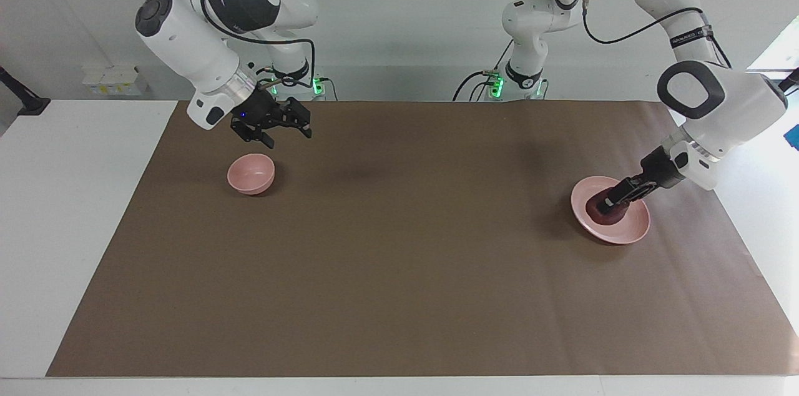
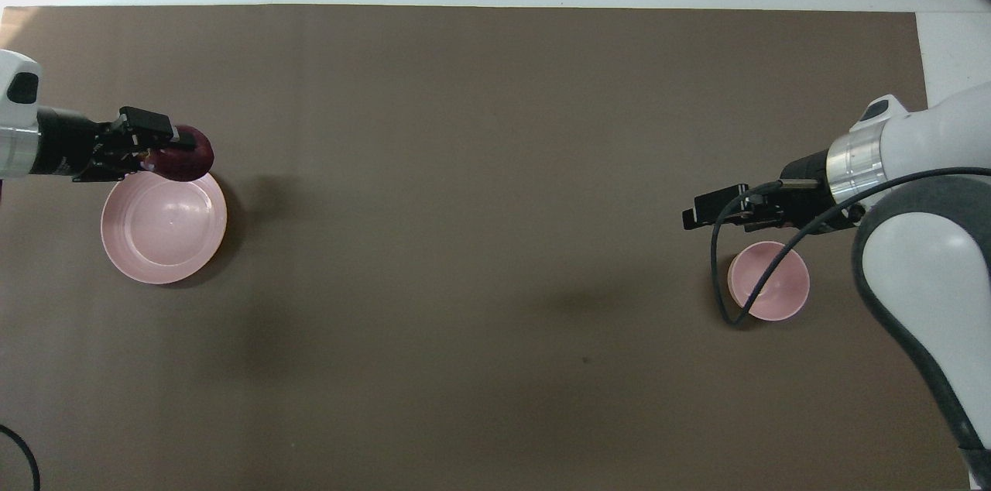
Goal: Move apple from plate to bowl
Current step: 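Grasp and lift the apple with the left gripper while the right gripper advances, then carry the apple toward the right gripper while the right gripper approaches it, then close the right gripper on the apple while the left gripper opens, then carry the apple with the right gripper over the pink bowl while the left gripper retracts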
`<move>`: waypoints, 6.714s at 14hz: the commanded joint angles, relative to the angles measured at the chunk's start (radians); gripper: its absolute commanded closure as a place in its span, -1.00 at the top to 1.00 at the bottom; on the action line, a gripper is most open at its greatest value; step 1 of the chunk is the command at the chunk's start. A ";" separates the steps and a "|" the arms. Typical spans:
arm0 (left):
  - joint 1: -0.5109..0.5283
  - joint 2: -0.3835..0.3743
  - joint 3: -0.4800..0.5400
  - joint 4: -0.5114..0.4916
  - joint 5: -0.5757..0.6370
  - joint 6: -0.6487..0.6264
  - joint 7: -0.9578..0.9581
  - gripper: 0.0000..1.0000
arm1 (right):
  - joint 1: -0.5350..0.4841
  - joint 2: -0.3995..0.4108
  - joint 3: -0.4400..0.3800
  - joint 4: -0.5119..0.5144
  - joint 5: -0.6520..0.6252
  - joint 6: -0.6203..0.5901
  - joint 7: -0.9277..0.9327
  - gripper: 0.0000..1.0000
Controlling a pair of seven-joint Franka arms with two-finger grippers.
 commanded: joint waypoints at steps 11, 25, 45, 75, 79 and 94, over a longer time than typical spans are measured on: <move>0.013 -0.161 -0.030 -0.031 -0.403 -0.214 -0.015 -1.00 | 0.287 0.052 0.002 -0.037 0.292 0.345 0.649 1.00; -0.296 -0.315 -0.027 -0.360 -0.737 -0.014 -0.025 -1.00 | 0.425 0.133 0.005 0.092 0.413 0.476 1.560 1.00; -0.373 -0.327 -0.027 -0.371 -0.720 -0.017 -0.028 -1.00 | 0.513 0.210 0.007 0.148 0.344 0.537 1.728 -0.85; -0.194 -0.287 0.025 0.247 0.649 -0.517 0.005 1.00 | 0.036 -0.065 -0.010 0.046 -0.513 -0.046 0.338 -1.00; -0.172 -0.379 0.032 0.090 0.644 -0.489 0.085 1.00 | -0.062 -0.095 -0.010 -0.091 -0.518 0.064 0.231 -1.00; -0.129 -0.241 0.021 0.295 0.555 -0.528 -0.002 1.00 | -0.124 -0.006 -0.008 -0.569 -0.520 0.646 0.226 -0.74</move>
